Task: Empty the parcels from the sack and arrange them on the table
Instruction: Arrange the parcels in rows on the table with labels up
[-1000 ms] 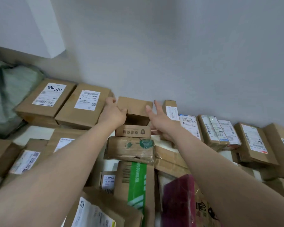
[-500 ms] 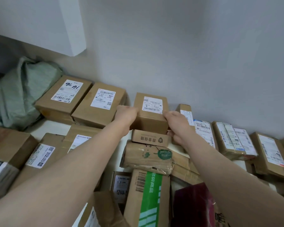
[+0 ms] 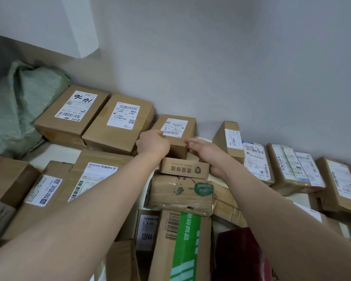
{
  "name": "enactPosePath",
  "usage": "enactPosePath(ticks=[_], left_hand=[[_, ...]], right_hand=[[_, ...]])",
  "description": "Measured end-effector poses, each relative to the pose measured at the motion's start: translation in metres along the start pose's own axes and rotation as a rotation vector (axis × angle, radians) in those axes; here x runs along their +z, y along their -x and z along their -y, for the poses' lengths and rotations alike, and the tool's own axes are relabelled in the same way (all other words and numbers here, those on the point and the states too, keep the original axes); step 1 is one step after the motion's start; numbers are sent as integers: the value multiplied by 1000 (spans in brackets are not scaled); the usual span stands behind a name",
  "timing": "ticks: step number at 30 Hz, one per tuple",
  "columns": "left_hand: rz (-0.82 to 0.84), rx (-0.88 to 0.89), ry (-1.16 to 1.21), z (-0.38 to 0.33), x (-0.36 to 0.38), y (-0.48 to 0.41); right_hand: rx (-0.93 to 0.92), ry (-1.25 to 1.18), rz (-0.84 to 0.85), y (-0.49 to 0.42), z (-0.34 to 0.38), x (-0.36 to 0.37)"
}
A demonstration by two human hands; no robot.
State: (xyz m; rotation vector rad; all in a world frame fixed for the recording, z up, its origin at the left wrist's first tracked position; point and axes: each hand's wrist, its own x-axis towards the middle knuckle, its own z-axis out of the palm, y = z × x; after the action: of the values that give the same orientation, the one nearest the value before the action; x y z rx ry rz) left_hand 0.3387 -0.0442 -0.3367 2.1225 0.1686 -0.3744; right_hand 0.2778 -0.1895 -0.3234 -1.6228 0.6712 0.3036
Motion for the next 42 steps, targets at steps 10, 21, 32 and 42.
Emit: enactPosePath(ticks=[10, 21, 32, 42], left_hand=[[-2, -78, -113, -3, -16, 18], [203, -249, 120, -51, -43, 86], [196, 21, 316, -82, -34, 113], [358, -29, 281, -60, -16, 83]], right_hand=[[160, 215, -36, 20, 6, -4], [19, 142, 123, 101, 17, -23], [-302, -29, -383, 137, 21, -71], [-230, -410, -389, 103, 25, -77]])
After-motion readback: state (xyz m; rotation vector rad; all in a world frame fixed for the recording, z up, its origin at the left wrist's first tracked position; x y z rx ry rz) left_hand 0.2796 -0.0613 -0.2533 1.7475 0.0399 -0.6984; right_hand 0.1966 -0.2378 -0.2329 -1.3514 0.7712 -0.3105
